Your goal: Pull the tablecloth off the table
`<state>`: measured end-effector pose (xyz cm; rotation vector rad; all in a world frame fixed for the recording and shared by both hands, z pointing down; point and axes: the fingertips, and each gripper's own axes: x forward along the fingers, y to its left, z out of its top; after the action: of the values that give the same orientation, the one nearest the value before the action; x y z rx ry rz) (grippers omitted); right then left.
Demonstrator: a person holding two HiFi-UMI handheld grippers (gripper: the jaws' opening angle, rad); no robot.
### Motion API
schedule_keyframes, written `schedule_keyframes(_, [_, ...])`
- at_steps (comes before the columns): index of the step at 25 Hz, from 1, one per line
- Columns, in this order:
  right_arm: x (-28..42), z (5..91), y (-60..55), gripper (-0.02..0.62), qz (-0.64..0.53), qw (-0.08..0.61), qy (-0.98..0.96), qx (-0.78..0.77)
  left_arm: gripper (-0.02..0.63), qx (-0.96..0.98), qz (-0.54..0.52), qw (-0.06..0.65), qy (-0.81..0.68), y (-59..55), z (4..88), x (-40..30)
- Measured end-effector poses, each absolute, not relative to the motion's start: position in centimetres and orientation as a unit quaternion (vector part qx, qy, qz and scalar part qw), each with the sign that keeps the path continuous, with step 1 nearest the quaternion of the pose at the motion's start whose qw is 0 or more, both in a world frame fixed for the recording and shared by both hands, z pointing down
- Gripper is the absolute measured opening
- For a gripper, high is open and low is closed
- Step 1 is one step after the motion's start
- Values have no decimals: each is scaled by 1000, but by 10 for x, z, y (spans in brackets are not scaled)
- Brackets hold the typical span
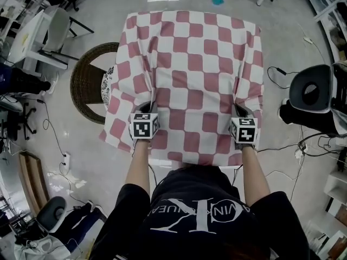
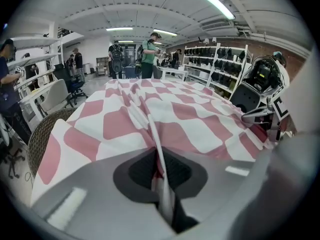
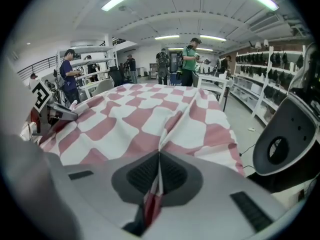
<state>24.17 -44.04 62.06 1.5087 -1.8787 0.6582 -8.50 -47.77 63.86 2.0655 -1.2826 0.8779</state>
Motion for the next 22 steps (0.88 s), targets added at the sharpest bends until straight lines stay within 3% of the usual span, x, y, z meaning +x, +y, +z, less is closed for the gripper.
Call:
schedule_keyframes(16, [225, 623, -358, 12, 256, 307, -721, 566, 28, 777, 316, 282, -465, -390, 642, -101])
schedule_keyframes(22, [231, 601, -335, 12, 251, 267, -727, 581, 28, 780, 318, 298, -450, -360, 637, -104])
